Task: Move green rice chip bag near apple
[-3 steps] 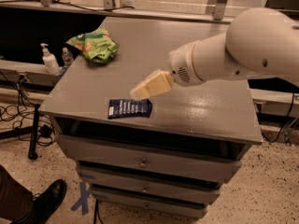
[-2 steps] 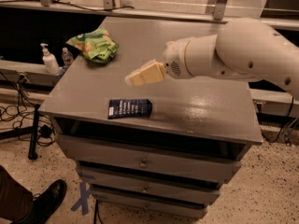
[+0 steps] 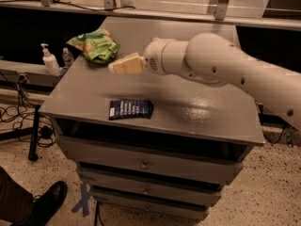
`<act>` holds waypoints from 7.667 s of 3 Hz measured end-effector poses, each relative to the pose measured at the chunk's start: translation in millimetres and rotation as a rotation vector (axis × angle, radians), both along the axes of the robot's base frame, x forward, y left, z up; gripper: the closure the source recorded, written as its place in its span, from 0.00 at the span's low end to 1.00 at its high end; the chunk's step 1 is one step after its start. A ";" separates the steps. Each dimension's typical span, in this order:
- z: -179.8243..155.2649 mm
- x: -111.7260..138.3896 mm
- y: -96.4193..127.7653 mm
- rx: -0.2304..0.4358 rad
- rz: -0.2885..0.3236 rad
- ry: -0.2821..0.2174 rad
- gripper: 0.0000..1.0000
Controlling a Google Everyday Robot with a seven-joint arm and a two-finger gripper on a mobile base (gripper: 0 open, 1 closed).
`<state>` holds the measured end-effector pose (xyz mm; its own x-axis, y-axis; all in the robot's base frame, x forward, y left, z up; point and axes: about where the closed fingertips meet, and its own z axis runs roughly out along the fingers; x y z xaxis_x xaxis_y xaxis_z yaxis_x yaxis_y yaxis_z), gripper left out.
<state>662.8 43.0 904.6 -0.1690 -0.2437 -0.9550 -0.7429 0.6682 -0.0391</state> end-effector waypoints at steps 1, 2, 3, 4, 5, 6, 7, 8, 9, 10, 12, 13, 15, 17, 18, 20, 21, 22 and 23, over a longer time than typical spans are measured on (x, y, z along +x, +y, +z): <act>-15.8 22.8 28.0 0.042 -0.016 0.005 0.00; -29.9 47.3 53.3 0.060 -0.026 0.010 0.00; -39.2 69.6 80.0 0.080 -0.024 0.014 0.00; -40.7 87.4 104.1 0.096 -0.013 0.012 0.00; -46.6 96.8 124.9 0.112 -0.001 0.022 0.17; -49.7 100.9 130.3 0.114 -0.002 0.025 0.40; -51.0 99.0 122.9 0.102 -0.016 0.025 0.64; -47.6 89.9 110.5 0.092 -0.032 0.019 0.87; -38.3 70.5 93.6 0.077 -0.036 0.010 1.00; -27.4 43.3 65.8 0.053 -0.032 0.007 1.00; -26.1 -22.9 -35.5 -0.046 -0.066 0.042 1.00; -38.5 -56.4 -95.0 -0.097 -0.135 0.089 1.00; -62.1 -112.8 -202.3 -0.163 -0.313 0.186 1.00; -48.1 -143.2 -278.0 -0.240 -0.436 0.232 1.00; -36.4 -145.7 -298.1 -0.276 -0.450 0.243 1.00; -20.8 -134.0 -309.8 -0.338 -0.419 0.254 1.00; -20.7 -120.3 -303.8 -0.347 -0.393 0.252 1.00; -34.5 -98.1 -298.6 -0.356 -0.354 0.260 1.00; -39.6 -98.1 -308.6 -0.365 -0.363 0.269 1.00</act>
Offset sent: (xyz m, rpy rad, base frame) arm 0.0807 0.0837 -0.0498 0.0773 0.0183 -0.0399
